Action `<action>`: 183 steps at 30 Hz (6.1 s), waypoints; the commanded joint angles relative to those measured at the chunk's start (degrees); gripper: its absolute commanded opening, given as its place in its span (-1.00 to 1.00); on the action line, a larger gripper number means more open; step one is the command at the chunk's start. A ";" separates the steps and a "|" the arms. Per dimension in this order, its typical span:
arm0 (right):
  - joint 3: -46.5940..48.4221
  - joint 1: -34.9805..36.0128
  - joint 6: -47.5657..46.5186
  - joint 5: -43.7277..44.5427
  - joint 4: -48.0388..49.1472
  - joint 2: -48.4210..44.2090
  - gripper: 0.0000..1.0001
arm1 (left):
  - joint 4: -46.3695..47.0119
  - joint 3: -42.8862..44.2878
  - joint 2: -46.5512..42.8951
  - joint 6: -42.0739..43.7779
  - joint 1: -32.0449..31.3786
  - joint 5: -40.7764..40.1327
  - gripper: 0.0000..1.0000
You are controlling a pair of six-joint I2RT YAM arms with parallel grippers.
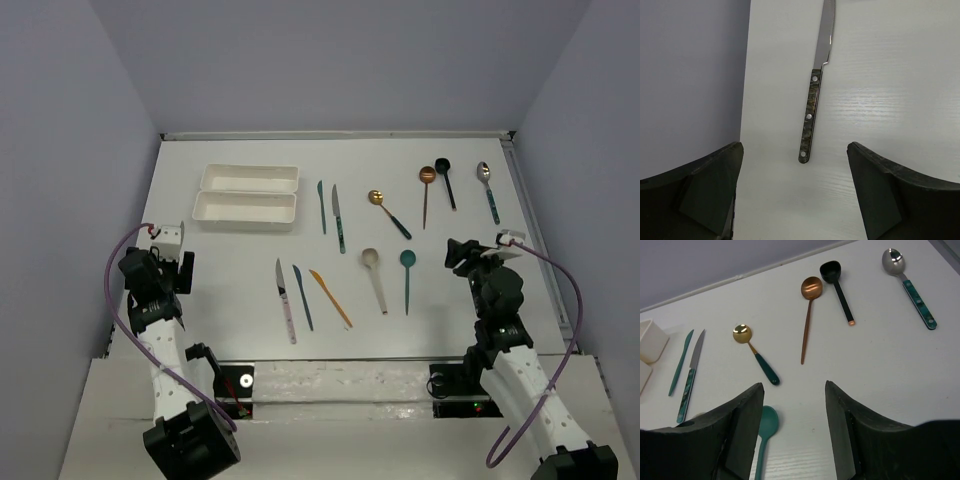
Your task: Sort the eating utensils into containers
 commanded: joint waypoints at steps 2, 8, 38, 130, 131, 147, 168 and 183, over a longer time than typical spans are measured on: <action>1.60 0.19 0.75 0.48 3.41 0.54 0.39 | 1.26 -0.65 -1.56 -0.56 -0.26 -0.58 0.98; 5.53 0.19 1.64 -16.89 5.43 4.75 0.59 | 0.47 -1.01 -4.28 0.32 -0.26 0.56 0.98; 30.95 15.83 8.49 -4.44 -38.69 45.80 0.00 | 0.73 -0.92 -3.40 0.14 -0.35 0.03 0.98; 117.28 38.95 -54.27 -5.75 -16.46 107.35 0.47 | -8.23 10.77 23.12 10.78 5.09 9.43 0.41; 115.70 38.95 -53.39 -6.54 -15.50 105.94 0.64 | -7.36 11.21 24.01 10.78 5.80 9.52 0.47; 98.99 41.23 -40.11 -8.84 -13.47 92.31 0.75 | -4.63 17.80 39.22 7.88 5.63 8.65 0.22; 94.50 45.80 -42.75 -3.56 -13.21 89.93 0.73 | -1.56 18.24 49.86 7.00 5.01 7.94 -1.00; 92.13 46.33 -33.18 -9.45 -12.33 87.38 0.70 | 1.61 15.78 31.50 -0.73 8.70 15.33 -1.00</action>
